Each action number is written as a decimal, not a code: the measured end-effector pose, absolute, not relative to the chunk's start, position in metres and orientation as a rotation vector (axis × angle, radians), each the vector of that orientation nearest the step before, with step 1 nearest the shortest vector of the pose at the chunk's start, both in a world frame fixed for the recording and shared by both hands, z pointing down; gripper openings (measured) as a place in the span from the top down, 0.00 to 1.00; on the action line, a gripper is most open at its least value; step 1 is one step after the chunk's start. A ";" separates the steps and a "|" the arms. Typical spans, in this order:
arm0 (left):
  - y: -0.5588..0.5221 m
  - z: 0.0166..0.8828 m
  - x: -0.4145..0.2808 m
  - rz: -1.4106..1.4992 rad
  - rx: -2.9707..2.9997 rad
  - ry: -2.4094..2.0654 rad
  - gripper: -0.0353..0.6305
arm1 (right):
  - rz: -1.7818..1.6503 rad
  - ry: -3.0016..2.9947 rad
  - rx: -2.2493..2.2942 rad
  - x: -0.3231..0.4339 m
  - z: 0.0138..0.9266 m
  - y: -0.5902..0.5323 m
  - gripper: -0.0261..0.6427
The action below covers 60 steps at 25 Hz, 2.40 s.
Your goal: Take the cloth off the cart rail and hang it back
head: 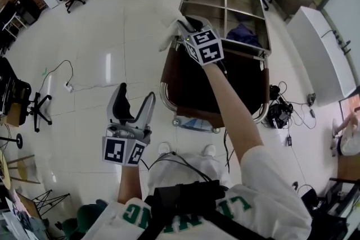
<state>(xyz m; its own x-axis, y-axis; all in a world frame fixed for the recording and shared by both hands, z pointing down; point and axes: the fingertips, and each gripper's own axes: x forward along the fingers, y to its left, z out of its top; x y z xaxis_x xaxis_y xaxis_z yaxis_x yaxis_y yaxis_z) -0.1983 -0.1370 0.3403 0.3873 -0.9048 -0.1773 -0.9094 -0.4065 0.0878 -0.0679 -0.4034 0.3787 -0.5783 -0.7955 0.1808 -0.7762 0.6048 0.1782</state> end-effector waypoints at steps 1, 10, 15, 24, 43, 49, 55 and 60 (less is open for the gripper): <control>-0.136 0.340 -0.202 0.312 -2.591 1.709 0.42 | -0.046 -2.536 1.262 -0.067 0.401 -0.410 0.78; -0.134 0.345 -0.212 0.320 -2.583 1.742 0.43 | 0.057 -2.309 1.323 -0.046 0.449 -0.428 0.53; -0.139 0.345 -0.208 0.321 -2.598 1.718 0.43 | 0.025 -2.381 1.329 -0.039 0.440 -0.426 0.46; -0.149 0.346 -0.188 0.290 -2.632 1.647 0.43 | -0.111 -2.783 1.354 -0.042 0.347 -0.361 0.46; -0.174 0.347 -0.113 0.235 -2.763 1.377 0.43 | -0.244 -2.751 1.813 0.081 0.324 -0.171 0.47; -0.167 0.352 -0.092 0.216 -2.810 1.313 0.43 | -0.242 -2.750 1.794 0.067 0.337 -0.148 0.49; -0.165 0.352 -0.086 0.208 -2.804 1.308 0.43 | -0.269 -2.734 1.774 0.066 0.336 -0.146 0.50; -0.163 0.352 -0.087 0.200 -2.800 1.318 0.43 | -0.245 -2.727 1.788 0.070 0.334 -0.147 0.50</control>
